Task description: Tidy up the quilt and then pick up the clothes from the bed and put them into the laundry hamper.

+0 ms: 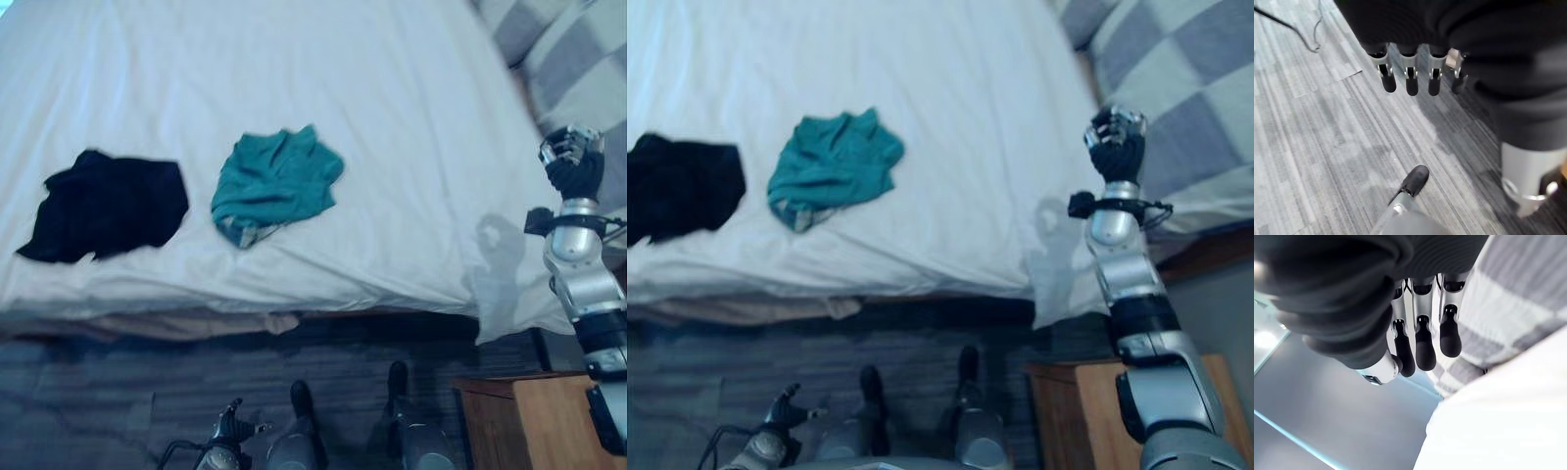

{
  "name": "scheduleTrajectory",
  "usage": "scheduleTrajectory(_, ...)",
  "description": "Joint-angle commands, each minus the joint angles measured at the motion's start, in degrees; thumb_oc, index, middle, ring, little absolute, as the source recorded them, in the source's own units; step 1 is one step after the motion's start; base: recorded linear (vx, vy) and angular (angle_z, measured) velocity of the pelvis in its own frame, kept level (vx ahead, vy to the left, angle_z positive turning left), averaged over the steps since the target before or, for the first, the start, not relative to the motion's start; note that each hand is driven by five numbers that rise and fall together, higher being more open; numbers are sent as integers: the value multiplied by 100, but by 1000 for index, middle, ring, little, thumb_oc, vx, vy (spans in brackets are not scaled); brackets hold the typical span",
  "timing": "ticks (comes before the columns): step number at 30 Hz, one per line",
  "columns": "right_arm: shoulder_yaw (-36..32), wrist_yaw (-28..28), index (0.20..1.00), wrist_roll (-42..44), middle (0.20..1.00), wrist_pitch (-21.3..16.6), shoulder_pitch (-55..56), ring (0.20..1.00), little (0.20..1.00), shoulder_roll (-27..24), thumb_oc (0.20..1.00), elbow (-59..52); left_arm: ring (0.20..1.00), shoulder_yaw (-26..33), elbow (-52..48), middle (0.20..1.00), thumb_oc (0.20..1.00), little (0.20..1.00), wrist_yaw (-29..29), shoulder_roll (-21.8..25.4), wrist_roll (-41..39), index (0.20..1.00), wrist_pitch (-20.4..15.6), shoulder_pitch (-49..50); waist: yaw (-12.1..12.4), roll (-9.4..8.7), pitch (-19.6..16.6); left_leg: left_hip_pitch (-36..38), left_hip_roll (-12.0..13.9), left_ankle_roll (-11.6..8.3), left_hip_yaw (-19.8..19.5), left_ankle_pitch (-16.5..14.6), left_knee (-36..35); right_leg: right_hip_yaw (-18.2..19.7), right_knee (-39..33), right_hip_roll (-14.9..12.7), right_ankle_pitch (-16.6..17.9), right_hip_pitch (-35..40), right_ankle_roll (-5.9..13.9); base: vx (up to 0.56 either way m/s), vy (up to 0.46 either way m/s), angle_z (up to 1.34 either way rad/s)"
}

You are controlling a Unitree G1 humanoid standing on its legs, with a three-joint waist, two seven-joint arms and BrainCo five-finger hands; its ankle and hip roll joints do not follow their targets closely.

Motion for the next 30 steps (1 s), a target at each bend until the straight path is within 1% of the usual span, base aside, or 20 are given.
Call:
scheduleTrajectory(1, 139, 118, 200, 302, 200, 69, -675, 200, 200, 65, 200, 991, 1000, -85, 229, 1000, 1000, 1000, 196, 321, -213, 1000, -117, -641, 38, -219, 782, -257, 329, -329, -331, -972, 1185, 110, 1193, -472, -1166, -64, 302, -62, -20, 12)
scheduleTrajectory(2, 154, 121, 200, 311, 200, 57, -704, 200, 200, 64, 200, 1016, 1000, -75, 231, 1000, 1000, 1000, 195, 319, -213, 1000, -118, -649, 23, -219, 750, -321, 327, -325, -338, -963, 1204, 109, 1204, -477, -1157, -121, 299, -115, -33, 9)
scheduleTrajectory(3, 143, 233, 200, 519, 200, 120, -505, 200, 200, 334, 200, 1732, 1000, -139, 220, 1000, 1000, 1000, 209, 305, -227, 1000, -120, -667, 10, -133, 785, -690, 419, -322, -362, -1059, 1574, 67, 1610, -543, -1250, -471, 306, -72, -17, 12)
scheduleTrajectory(5, 97, 257, 200, 571, 200, 143, -380, 200, 200, 413, 200, 1901, 1000, -140, 225, 1000, 1000, 1000, 205, 291, -226, 1000, -100, -648, -2, -109, 784, -768, 439, -314, -387, -1080, 1664, 61, 1722, -546, -1276, -554, 297, -46, -2, 9)
scheduleTrajectory(6, -182, 286, 200, 774, 200, 130, 203, 200, 200, 740, 200, 2190, 1000, -88, 233, 1000, 1000, 1000, 191, 241, -236, 1000, -54, -642, -42, -38, 806, -873, 476, -295, -404, -1173, 1841, 66, 1930, -565, -1373, -693, 282, -20, 16, 16)
scheduleTrajectory(7, -187, 286, 200, 773, 200, 132, 208, 200, 200, 742, 200, 2186, 1000, -90, 232, 1000, 1000, 1000, 191, 245, -237, 1000, -54, -642, -42, -42, 787, -893, 471, -292, -404, -1152, 1828, 66, 1915, -566, -1353, -712, 280, -15, 36, 9)
scheduleTrajectory(8, -518, 311, 200, 992, 200, 57, 987, 200, 200, 1111, 200, 2315, 1000, -1, 252, 1000, 1000, 1000, 187, 199, -241, 1000, -18, -685, -118, -11, 800, -895, 481, -278, -423, -1253, 1941, 79, 2020, -559, -1429, -734, 267, 0, 0, 0)
scheduleTrajectory(10, -646, 327, 200, 1072, 200, 30, 1239, 200, 200, 1194, 200, 2364, 1000, 23, 276, 1000, 1000, 1000, 189, 192, -248, 1000, -2, -710, -147, -21, 780, -892, 478, -268, -425, -1264, 1954, 86, 2004, -554, -1421, -722, 262, 0, 0, 0)
scheduleTrajectory(12, -1201, 507, 200, 1475, 200, -37, 2342, 200, 200, 1346, 200, 2499, 1000, 199, 450, 1000, 1000, 1000, 221, 219, -289, 1000, 80, -739, -365, -122, 758, -578, 471, -244, -387, -1384, 1827, 80, 1782, -539, -1387, -462, 292, 36, 47, 5)
scheduleTrajectory(15, -1252, 730, 200, 1324, 200, 100, 3122, 200, 200, 1515, 200, 2712, 1000, 315, 547, 1000, 1000, 1000, 189, 229, -245, 1000, 149, -654, -514, -261, 605, -76, 368, -229, -271, -1382, 1509, 35, 1306, -506, -1227, 43, 331, 50, 56, -4)
scheduleTrajectory(16, -1251, 729, 200, 1323, 200, 101, 3125, 200, 200, 1519, 200, 2709, 1000, 316, 545, 1000, 1000, 1000, 189, 232, -245, 1000, 149, -652, -517, -271, 595, -73, 354, -225, -268, -1349, 1474, 35, 1278, -514, -1203, 43, 331, 94, 84, -14)
scheduleTrajectory(18, -1140, 972, 200, 1092, 200, 326, 3681, 200, 200, 1808, 200, 3133, 1000, 391, 570, 1000, 1000, 1000, 154, 235, -184, 1000, 190, -566, -628, -401, 379, 375, 191, -158, -184, -1312, 1041, 35, 801, -502, -958, 489, 404, 100, 139, -14)
scheduleTrajectory(20, -1055, 1095, 736, 1034, 736, 418, 3781, 736, 736, 1913, 736, 3347, 1000, 416, 576, 1000, 1000, 1000, 125, 240, -186, 1000, 197, -557, -646, -439, 273, 503, 109, -128, -162, -1228, 847, 28, 668, -527, -849, 581, 441, 42, 138, -8)
scheduleTrajectory(21, -914, 1260, 1000, 910, 1000, 561, 3883, 1000, 1000, 2105, 1000, 3648, 1000, 396, 542, 1000, 1000, 1000, 70, 251, -184, 1000, 201, -608, -645, -462, 107, 728, -11, -67, -161, -1147, 479, 22, 541, -547, -715, 676, 528, 23, 165, -15)
scheduleTrajectory(24, -485, 1466, 1000, 479, 1000, 694, 3835, 1000, 1000, 2300, 1000, 3732, 1000, 326, 483, 1000, 1000, 1000, 44, 253, -101, 1000, 209, -641, -610, -455, 30, 1110, -129, 16, -84, -981, -67, 57, 709, -606, -515, 671, 685, -5, 166, -11)
scheduleTrajectory(26, -398, 1493, 1000, 399, 1000, 699, 3799, 1000, 1000, 2347, 1000, 3736, 1000, 314, 474, 1000, 1000, 1000, 34, 257, -87, 1000, 202, -641, -592, -440, 43, 1184, -121, 19, -57, -940, -159, 55, 809, -567, -615, 661, 683, -58, 93, -12)
scheduleTrajectory(27, -41, 1548, 1000, 114, 1000, 710, 3665, 1000, 1000, 2449, 1000, 3700, 1000, 245, 419, 1000, 1000, 1000, 39, 258, -25, 1000, 209, -630, -544, -334, 90, 1219, -63, 54, 9, -862, -165, 17, 1476, -333, -975, 668, 602, -109, 137, 0)
scheduleTrajectory(28, 147, 1615, 1000, -49, 1000, 692, 3654, 1000, 1000, 2450, 1000, 3633, 1000, 249, 403, 1000, 1000, 1000, 9, 309, 25, 1000, 194, -564, -494, -284, 86, 1241, -92, 80, 79, -902, -167, -98, 1628, -286, -1081, 686, 562, -101, 100, 4)
scheduleTrajectory(29, 456, 1675, 1000, -342, 1000, 658, 3605, 1000, 1000, 2562, 1000, 3472, 1000, 251, 396, 1000, 1000, 1000, 5, 298, 48, 1000, 184, -578, -384, -337, 82, 1033, -196, 62, 11, -1033, 251, -451, 1108, -215, -1407, 1215, 372, -35, 1, -12)
scheduleTrajectory(30, 645, 1739, 1000, -485, 1000, 642, 3590, 1000, 1000, 2598, 1000, 3338, 1000, 228, 360, 1000, 1000, 1000, 3, 244, 99, 1000, 143, -472, -367, -322, 100, 768, -234, 16, -17, -1139, 850, -360, 816, -154, -1486, 1351, 255, -54, -12, -9)
